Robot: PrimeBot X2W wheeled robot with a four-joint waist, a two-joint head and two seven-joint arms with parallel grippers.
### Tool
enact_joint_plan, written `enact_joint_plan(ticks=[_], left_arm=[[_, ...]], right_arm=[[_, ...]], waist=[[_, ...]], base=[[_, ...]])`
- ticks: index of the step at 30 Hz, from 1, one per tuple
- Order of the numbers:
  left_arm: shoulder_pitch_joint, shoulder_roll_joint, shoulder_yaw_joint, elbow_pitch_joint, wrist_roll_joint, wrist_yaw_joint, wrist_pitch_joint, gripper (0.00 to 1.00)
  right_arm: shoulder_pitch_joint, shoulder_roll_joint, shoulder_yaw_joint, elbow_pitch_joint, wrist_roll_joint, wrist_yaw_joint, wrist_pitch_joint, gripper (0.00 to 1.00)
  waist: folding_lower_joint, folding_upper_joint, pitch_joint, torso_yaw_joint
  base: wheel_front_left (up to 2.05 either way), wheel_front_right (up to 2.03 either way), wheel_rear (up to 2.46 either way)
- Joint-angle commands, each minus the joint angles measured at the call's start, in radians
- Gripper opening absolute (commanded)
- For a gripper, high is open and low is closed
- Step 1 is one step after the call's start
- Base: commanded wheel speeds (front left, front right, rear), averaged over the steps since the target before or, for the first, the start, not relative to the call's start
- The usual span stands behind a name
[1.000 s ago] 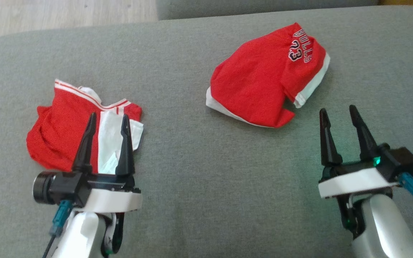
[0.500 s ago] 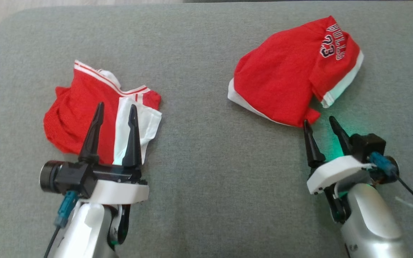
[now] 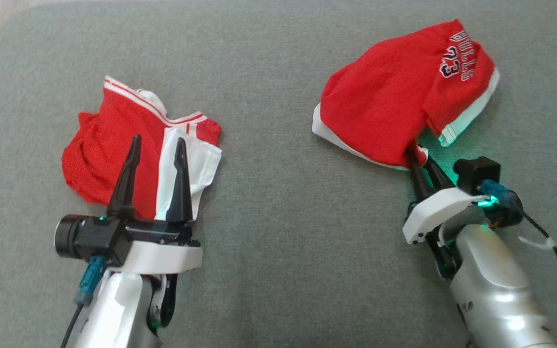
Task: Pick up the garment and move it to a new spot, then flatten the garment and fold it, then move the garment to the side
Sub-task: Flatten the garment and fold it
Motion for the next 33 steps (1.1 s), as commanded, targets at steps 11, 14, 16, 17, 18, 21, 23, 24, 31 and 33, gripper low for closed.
enact_joint_plan(ticks=[11,14,16,17,18,21,23,24,31,33], left_arm=[[0.018,-0.005,0.062,-0.022,0.008,-0.011,-0.008,1.00],[0.033,-0.008,0.060,-0.020,0.011,-0.016,-0.008,1.00],[0.037,-0.011,0.057,-0.018,0.015,-0.018,-0.008,1.00],[0.038,-0.013,0.055,-0.017,0.016,-0.020,-0.008,1.00],[0.038,-0.015,0.053,-0.016,0.017,-0.021,-0.008,1.00],[0.038,-0.019,0.048,-0.013,0.017,-0.024,-0.008,1.00],[0.041,-0.023,0.044,-0.012,0.018,-0.025,-0.008,1.00],[0.043,-0.025,0.043,-0.012,0.018,-0.026,-0.008,1.00],[0.045,-0.029,0.048,-0.006,0.021,-0.032,-0.008,1.00],[0.044,-0.029,0.051,-0.007,0.023,-0.032,-0.008,1.00]], right_arm=[[0.090,0.003,-0.220,-0.189,-0.040,-0.001,-0.037,0.00],[0.136,0.003,-0.298,-0.248,-0.076,-0.001,-0.037,0.00],[0.158,0.003,-0.358,-0.278,-0.107,-0.001,-0.036,0.00],[0.167,0.003,-0.386,-0.289,-0.115,-0.001,-0.032,0.00],[0.174,0.003,-0.412,-0.298,-0.121,-0.001,-0.023,0.00],[0.187,0.003,-0.466,-0.316,-0.142,-0.001,-0.007,0.00],[0.192,0.003,-0.520,-0.331,-0.164,-0.001,0.006,0.00],[0.193,0.003,-0.543,-0.336,-0.172,-0.001,0.013,0.00],[0.171,0.003,-0.686,-0.338,-0.249,-0.001,0.012,1.00],[0.164,0.003,-0.659,-0.338,-0.249,-0.001,-0.005,1.00]], waist=[[-0.0001,0.0000,-0.085,-0.101],[-0.0001,0.0000,-0.102,-0.127],[-0.0001,0.0000,-0.108,-0.138],[-0.0001,0.0000,-0.110,-0.142],[-0.0001,0.0000,-0.112,-0.144],[-0.0001,0.0000,-0.116,-0.146],[-0.0001,0.0000,-0.119,-0.148],[-0.0001,0.0000,-0.119,-0.150],[-0.0001,0.0000,-0.116,-0.152],[-0.0001,0.0000,-0.117,-0.153]], base=[[0.00,0.00,0.00],[0.00,0.00,0.00],[0.00,0.00,0.00],[0.00,0.00,0.00],[0.00,0.00,0.00],[0.00,0.00,0.00],[0.00,0.00,0.00],[0.00,0.00,0.00],[0.00,0.00,0.00],[0.00,0.00,0.00]])
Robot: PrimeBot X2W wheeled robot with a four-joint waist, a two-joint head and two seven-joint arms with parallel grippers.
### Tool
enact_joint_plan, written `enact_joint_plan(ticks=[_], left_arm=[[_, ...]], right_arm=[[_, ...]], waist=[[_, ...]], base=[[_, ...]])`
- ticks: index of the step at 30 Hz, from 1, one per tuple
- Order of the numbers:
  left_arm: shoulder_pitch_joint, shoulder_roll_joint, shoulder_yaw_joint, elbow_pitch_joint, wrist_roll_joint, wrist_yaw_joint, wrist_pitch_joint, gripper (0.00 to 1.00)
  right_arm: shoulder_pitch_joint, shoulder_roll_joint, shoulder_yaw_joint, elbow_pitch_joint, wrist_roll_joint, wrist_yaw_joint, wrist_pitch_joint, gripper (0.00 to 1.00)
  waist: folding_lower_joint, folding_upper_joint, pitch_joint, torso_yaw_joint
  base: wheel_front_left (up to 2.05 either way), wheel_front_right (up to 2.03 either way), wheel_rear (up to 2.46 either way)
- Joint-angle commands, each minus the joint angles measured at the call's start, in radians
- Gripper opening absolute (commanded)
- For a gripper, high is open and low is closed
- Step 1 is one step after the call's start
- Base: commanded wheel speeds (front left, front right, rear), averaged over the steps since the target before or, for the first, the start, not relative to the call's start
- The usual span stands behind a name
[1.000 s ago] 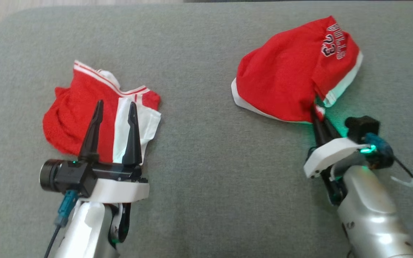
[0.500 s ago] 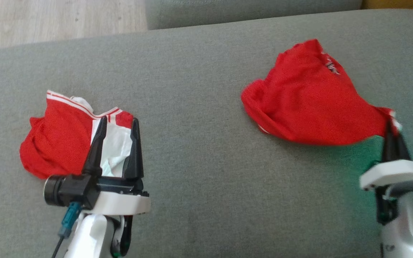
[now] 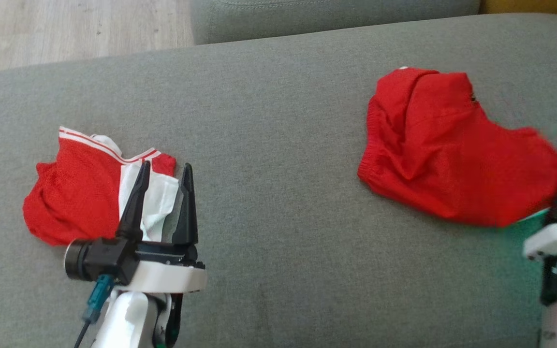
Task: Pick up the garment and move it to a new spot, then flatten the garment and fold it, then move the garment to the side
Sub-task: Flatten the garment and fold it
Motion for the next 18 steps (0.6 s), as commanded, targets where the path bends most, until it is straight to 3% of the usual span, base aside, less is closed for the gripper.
enact_joint_plan(ticks=[1,5,13,18], left_arm=[[-0.024,0.002,0.038,-0.030,0.014,-0.006,-0.006,1.00],[-0.025,0.001,0.042,-0.030,0.016,-0.009,-0.006,1.00],[-0.025,-0.004,0.040,-0.029,0.020,-0.016,-0.006,1.00],[-0.031,-0.006,0.037,-0.030,0.024,-0.018,-0.006,1.00]], right_arm=[[-0.043,-0.005,0.069,-0.035,0.016,-0.001,-0.025,1.00],[-0.023,-0.005,0.238,-0.096,0.111,-0.001,-0.046,1.00],[0.148,-0.005,0.589,-0.354,0.264,-0.001,-0.048,1.00],[0.158,-0.005,0.665,-0.310,0.217,-0.001,-0.048,1.00]], waist=[[0.0000,0.0000,-0.002,-0.002],[0.0000,0.0000,-0.007,-0.006],[0.0000,0.0000,-0.005,0.011],[0.0000,0.0000,0.009,0.035]], base=[[0.00,0.00,0.00],[0.00,0.00,0.00],[0.00,0.00,0.00],[0.00,0.00,0.00]])
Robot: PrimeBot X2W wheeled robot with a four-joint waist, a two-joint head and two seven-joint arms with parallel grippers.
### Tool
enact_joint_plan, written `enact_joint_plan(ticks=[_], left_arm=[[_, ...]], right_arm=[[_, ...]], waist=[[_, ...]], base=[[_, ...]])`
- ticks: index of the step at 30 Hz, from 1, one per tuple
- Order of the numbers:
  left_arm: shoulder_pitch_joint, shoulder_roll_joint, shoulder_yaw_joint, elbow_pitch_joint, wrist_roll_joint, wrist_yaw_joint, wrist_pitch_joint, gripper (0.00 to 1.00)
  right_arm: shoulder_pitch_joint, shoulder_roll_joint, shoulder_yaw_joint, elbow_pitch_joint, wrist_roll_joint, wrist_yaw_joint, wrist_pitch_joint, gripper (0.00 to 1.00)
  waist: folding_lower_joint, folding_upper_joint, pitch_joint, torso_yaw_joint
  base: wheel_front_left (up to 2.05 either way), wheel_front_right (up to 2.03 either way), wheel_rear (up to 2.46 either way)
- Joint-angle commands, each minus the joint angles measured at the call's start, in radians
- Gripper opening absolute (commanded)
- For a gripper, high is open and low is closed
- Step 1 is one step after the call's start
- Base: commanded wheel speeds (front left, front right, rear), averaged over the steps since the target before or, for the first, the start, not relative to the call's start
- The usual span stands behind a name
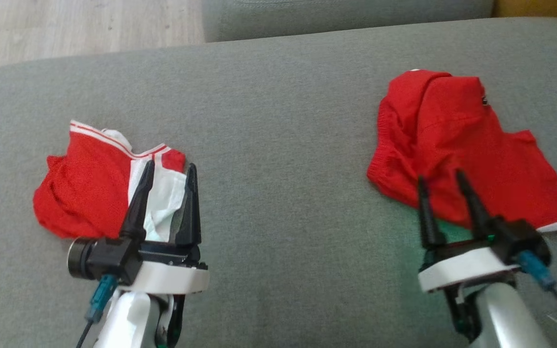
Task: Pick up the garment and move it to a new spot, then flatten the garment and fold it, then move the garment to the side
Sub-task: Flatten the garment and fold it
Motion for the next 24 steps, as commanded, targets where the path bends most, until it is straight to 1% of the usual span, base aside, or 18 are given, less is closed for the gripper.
enact_joint_plan(ticks=[1,6,10,11,13,16,22,23,24], left_arm=[[-0.032,0.001,0.033,-0.030,0.007,-0.001,-0.006,1.00],[-0.038,-0.002,0.030,-0.028,0.009,-0.003,-0.006,1.00],[-0.047,-0.004,0.025,-0.029,0.009,-0.004,-0.006,1.00],[-0.047,-0.004,0.025,-0.029,0.009,-0.004,-0.006,1.00],[-0.052,-0.006,0.021,-0.028,0.011,-0.004,-0.006,1.00],[-0.059,-0.007,0.017,-0.028,0.011,-0.004,-0.006,1.00],[-0.061,-0.010,0.008,-0.030,0.011,-0.007,-0.006,1.00],[-0.061,-0.010,0.006,-0.029,0.012,-0.007,-0.006,1.00],[-0.062,-0.010,0.005,-0.028,0.011,-0.007,-0.006,1.00]], right_arm=[[-0.045,-0.004,0.051,-0.003,-0.020,-0.001,-0.011,1.00],[-0.102,-0.004,0.089,0.107,-0.072,-0.001,-0.004,1.00],[-0.162,-0.004,0.086,0.204,-0.101,-0.001,0.024,1.00],[-0.162,-0.004,0.086,0.204,-0.101,-0.001,0.024,1.00],[-0.191,-0.004,0.077,0.253,-0.119,-0.001,0.033,1.00],[-0.229,-0.004,0.073,0.316,-0.124,-0.001,0.039,1.00],[-0.306,-0.004,0.078,0.441,-0.084,-0.001,0.028,1.00],[-0.318,-0.004,0.080,0.462,-0.076,-0.001,0.025,0.72],[-0.329,-0.004,0.081,0.479,-0.073,-0.001,0.021,0.00]], waist=[[0.0000,0.0000,0.010,0.013],[0.0000,0.0000,0.031,0.036],[0.0000,0.0000,0.050,0.052],[0.0000,0.0000,0.050,0.052],[0.0000,0.0000,0.060,0.059],[0.0000,0.0000,0.072,0.069],[0.0000,0.0000,0.087,0.080],[0.0000,0.0000,0.088,0.083],[0.0000,0.0000,0.088,0.085]], base=[[0.00,0.00,0.00],[0.00,0.00,0.00],[0.00,0.00,0.00],[0.00,0.00,0.00],[0.00,0.00,0.00],[0.00,0.00,0.00],[0.00,0.00,0.00],[0.00,0.00,0.00],[0.00,0.00,0.00]])
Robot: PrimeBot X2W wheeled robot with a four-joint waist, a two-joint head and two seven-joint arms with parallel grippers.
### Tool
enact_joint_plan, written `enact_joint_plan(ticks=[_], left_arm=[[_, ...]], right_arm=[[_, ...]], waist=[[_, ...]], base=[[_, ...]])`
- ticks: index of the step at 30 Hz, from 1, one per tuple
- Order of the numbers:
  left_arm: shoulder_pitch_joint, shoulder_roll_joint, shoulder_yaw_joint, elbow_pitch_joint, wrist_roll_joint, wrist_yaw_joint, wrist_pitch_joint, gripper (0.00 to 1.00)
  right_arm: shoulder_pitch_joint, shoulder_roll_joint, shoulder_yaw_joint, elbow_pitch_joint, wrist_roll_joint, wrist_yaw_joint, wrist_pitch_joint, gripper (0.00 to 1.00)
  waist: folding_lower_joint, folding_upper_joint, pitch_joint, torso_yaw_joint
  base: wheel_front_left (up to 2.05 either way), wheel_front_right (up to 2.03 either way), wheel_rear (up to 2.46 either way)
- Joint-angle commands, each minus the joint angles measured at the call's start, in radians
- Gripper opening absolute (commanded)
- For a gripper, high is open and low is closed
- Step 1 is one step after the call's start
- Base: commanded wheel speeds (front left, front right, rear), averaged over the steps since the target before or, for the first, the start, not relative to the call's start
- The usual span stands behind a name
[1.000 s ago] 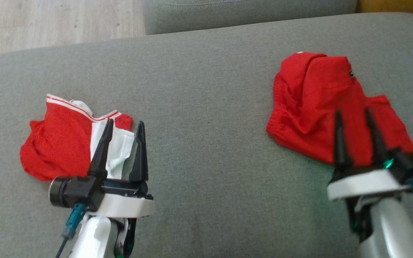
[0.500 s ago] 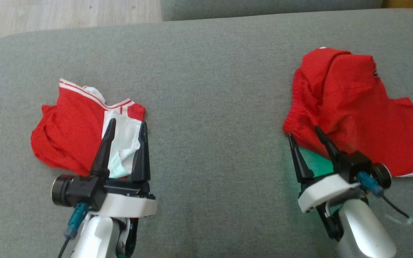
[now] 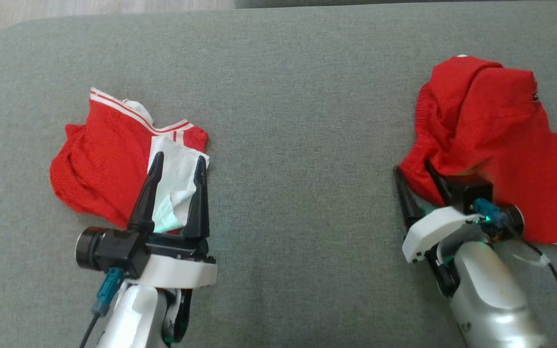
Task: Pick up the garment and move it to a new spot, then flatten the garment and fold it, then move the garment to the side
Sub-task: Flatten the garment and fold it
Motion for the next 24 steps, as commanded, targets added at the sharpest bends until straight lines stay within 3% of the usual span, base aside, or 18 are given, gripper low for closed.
enact_joint_plan(ticks=[1,6,17,24], left_arm=[[-0.036,0.001,0.025,-0.028,0.010,-0.005,-0.006,1.00],[-0.037,0.000,0.030,-0.022,0.007,-0.004,-0.006,1.00],[-0.012,-0.001,0.033,-0.011,0.008,-0.003,-0.006,1.00],[0.006,-0.001,0.034,-0.015,0.008,-0.006,-0.006,1.00]], right_arm=[[-0.031,-0.001,0.028,-0.014,0.005,-0.001,-0.016,0.00],[-0.051,-0.001,0.103,-0.022,0.082,-0.001,-0.038,0.00],[0.011,-0.001,0.356,-0.274,0.219,-0.001,-0.042,0.00],[0.032,-0.004,0.545,-0.335,0.334,-0.001,-0.025,0.00]], waist=[[-0.0001,0.0000,-0.001,0.003],[-0.0001,0.0000,-0.015,0.003],[-0.0001,0.0000,-0.070,-0.015],[-0.0001,0.0000,-0.085,-0.005]], base=[[0.00,0.00,0.00],[0.00,0.00,0.00],[0.00,0.00,0.00],[0.00,0.00,0.00]])
